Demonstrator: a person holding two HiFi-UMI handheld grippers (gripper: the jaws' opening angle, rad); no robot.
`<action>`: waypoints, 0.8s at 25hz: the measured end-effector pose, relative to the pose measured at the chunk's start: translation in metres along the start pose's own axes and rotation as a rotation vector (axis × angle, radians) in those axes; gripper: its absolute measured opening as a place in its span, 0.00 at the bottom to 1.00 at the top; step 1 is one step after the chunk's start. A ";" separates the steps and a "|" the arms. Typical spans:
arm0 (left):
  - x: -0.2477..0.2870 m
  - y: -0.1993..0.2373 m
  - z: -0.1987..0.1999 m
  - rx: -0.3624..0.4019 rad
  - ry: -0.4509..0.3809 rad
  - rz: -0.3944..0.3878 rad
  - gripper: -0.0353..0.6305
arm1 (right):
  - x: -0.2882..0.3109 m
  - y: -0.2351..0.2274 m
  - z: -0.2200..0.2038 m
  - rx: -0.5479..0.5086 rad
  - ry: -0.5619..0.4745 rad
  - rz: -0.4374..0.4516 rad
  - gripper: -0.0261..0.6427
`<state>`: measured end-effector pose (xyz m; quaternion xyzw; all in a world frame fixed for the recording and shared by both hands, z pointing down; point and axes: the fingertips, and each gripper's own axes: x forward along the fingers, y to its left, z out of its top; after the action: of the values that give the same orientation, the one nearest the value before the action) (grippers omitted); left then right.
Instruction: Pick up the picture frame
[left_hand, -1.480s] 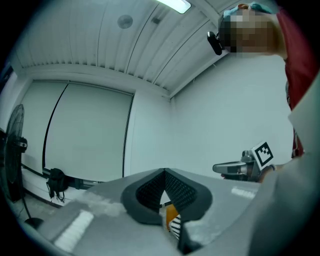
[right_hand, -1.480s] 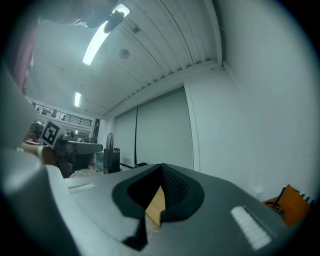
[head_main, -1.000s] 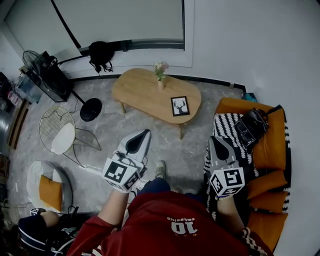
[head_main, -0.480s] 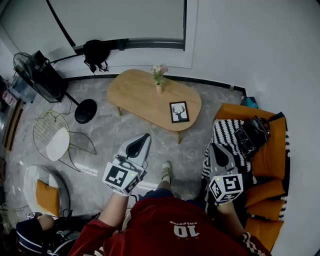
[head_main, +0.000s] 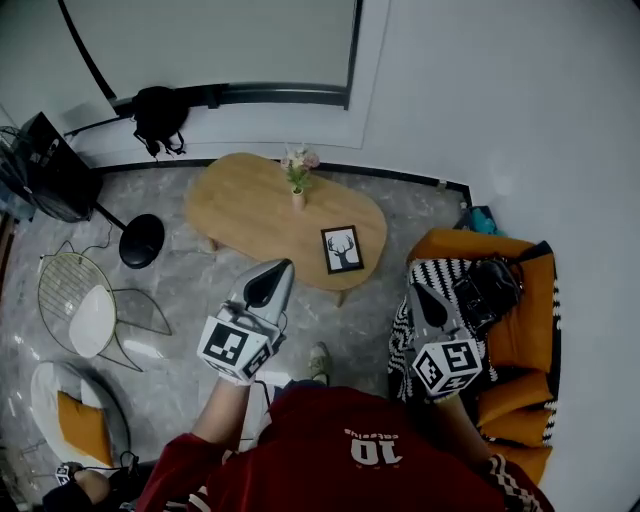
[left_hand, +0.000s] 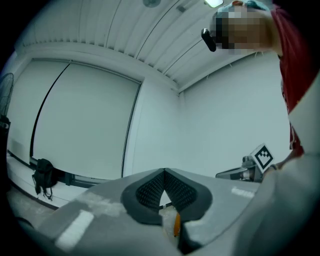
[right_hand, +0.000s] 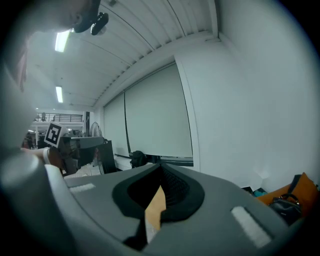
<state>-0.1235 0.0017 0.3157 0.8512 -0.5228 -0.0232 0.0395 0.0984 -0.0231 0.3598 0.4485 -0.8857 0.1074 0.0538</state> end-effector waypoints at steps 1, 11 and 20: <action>0.008 0.007 -0.001 -0.002 -0.004 -0.012 0.05 | 0.010 0.000 0.003 -0.006 0.003 -0.003 0.04; 0.073 0.051 -0.030 -0.047 0.005 -0.118 0.05 | 0.080 -0.011 0.015 -0.068 0.026 -0.043 0.04; 0.096 0.068 -0.049 -0.075 0.047 -0.100 0.05 | 0.118 -0.026 0.000 -0.088 0.065 -0.004 0.04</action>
<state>-0.1367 -0.1121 0.3710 0.8744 -0.4775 -0.0248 0.0826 0.0493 -0.1303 0.3861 0.4439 -0.8863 0.0827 0.1025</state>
